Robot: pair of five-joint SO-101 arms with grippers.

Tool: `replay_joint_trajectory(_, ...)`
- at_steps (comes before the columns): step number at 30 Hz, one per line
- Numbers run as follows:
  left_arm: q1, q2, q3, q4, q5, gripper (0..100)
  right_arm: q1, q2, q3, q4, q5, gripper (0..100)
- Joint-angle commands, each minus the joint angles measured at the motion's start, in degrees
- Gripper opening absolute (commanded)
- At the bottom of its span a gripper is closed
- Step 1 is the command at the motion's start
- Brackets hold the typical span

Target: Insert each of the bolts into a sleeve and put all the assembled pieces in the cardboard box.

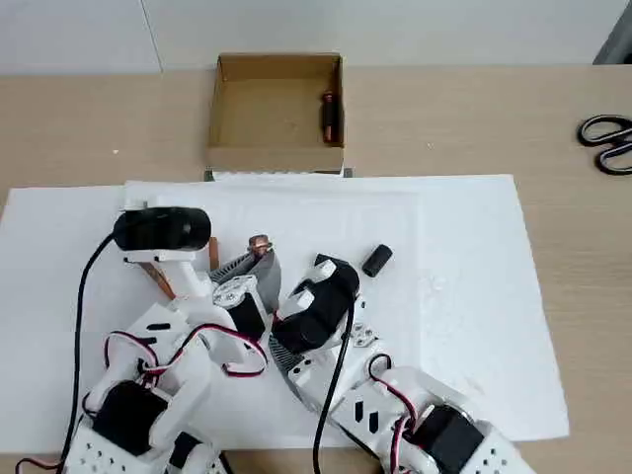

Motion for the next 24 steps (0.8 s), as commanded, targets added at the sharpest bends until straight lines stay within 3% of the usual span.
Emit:
replay_joint_trajectory(1, 0.18, -0.70, -2.15, 3.43, -0.35, 1, -0.04, -0.40, -3.87, -0.22, -0.26, 0.3)
replay_joint_trajectory(7, 0.79, -0.70, -5.23, 8.70, -0.35, 1, -0.04, -0.22, -3.78, -0.22, -0.26, 0.3)
replay_joint_trajectory(14, 8.26, -0.70, -8.66, 13.71, -0.35, 1, 0.04, -0.22, -3.60, -0.22, -0.26, 0.3)
replay_joint_trajectory(24, 8.79, -0.70, -4.00, 15.65, -3.16, 1, 0.04, -0.66, -3.87, -0.40, -0.26, 0.3)
